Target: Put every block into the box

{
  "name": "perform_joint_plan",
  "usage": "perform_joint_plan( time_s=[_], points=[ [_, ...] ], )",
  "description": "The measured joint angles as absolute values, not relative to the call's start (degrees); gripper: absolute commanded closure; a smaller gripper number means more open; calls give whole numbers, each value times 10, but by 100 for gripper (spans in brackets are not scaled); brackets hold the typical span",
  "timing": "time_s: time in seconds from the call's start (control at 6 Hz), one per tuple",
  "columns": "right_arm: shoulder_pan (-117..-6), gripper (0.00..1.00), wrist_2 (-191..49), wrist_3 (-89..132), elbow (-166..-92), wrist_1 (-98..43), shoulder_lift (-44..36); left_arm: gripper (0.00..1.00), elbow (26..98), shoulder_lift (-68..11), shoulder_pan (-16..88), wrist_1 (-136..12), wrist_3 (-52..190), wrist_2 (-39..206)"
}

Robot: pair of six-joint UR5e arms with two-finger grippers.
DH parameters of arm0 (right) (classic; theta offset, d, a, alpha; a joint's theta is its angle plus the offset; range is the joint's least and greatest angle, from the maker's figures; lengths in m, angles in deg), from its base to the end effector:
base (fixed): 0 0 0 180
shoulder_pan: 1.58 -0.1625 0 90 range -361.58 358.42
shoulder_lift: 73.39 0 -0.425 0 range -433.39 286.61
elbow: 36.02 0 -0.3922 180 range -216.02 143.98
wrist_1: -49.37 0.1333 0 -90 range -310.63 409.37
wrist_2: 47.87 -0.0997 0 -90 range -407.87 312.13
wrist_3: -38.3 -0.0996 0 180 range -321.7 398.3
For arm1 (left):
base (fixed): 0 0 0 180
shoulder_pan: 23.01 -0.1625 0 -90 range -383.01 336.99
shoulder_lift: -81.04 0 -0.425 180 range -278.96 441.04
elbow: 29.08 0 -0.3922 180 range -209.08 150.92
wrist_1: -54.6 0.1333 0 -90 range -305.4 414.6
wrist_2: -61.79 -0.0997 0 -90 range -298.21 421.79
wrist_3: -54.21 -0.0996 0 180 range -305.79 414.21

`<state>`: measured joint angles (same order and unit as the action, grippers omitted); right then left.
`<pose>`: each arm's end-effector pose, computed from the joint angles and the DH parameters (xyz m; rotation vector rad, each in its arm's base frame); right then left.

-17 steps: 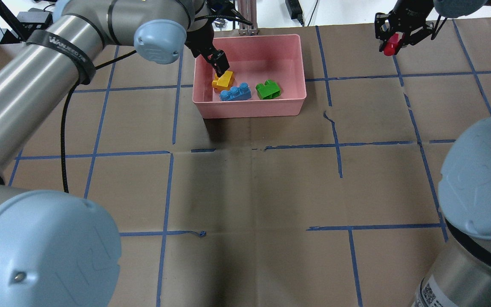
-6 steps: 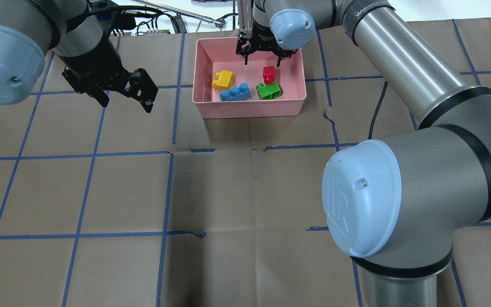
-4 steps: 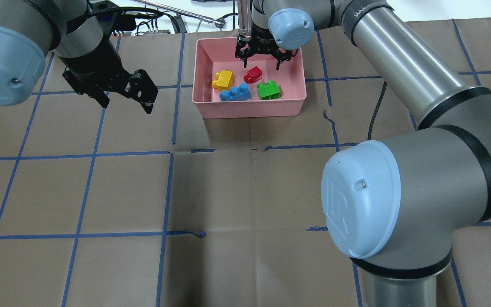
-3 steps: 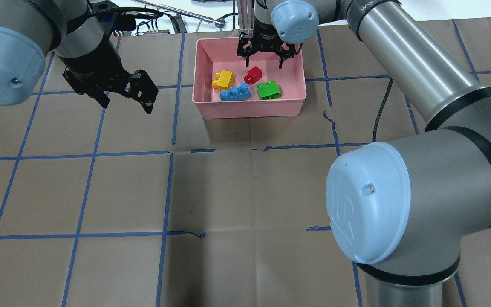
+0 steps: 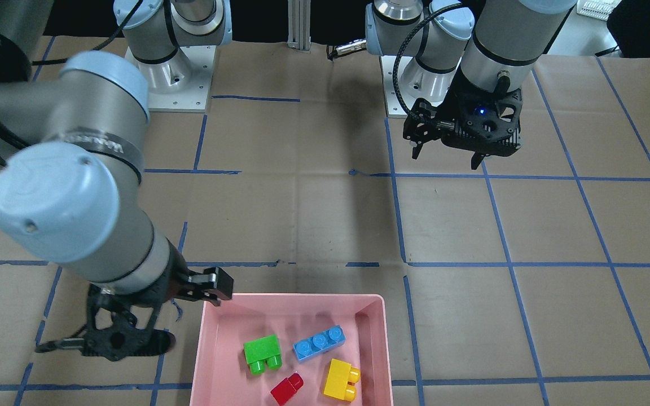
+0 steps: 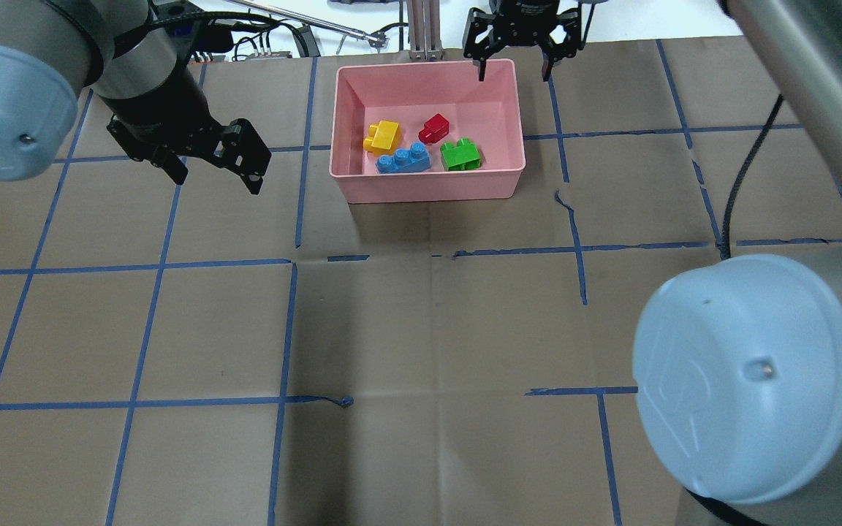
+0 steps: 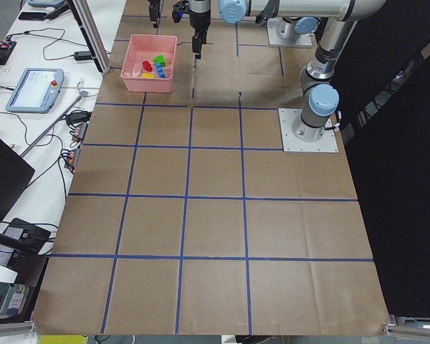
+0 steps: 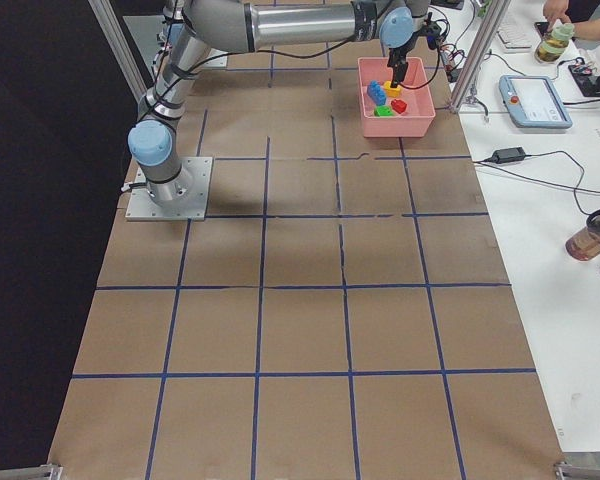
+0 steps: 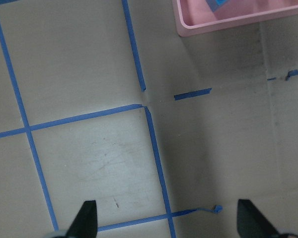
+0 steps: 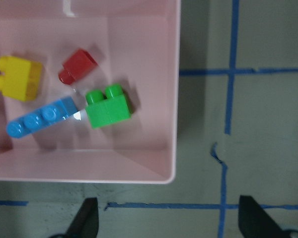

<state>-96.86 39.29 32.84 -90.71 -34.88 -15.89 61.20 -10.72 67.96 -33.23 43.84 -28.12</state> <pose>0.2034 -0.6988 0.4357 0.0068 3.0959 0.0863 -0.1420 -0.5026 0.4740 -0.3103 -3.1248 0.0038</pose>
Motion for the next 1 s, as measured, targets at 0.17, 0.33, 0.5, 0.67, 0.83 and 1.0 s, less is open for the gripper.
perform_joint_plan(
  time_s=[0.17, 0.33, 0.5, 0.67, 0.83, 1.0],
  points=[
    [-951, 9, 418, 348, -915, -278, -119, 1, 612, -107, 680, -332, 438, -281],
    [-944, 7, 440, 356, -947, -233, -76, 1, 612, -107, 680, -332, 438, -281],
    [-944, 1, 448, 356, -1016, -225, -20, 1, 611, -108, 680, -332, 438, -281],
    [-945, 1, 450, 357, -1100, -258, 41, 1, 611, -108, 680, -332, 438, -281],
    [-944, 1, 451, 357, -1176, -318, 94, 1, 611, -109, 680, -331, 438, -281],
    [-942, 1, 450, 354, -1224, -357, 129, 1, 610, -109, 680, -331, 439, -281]
  ],
)
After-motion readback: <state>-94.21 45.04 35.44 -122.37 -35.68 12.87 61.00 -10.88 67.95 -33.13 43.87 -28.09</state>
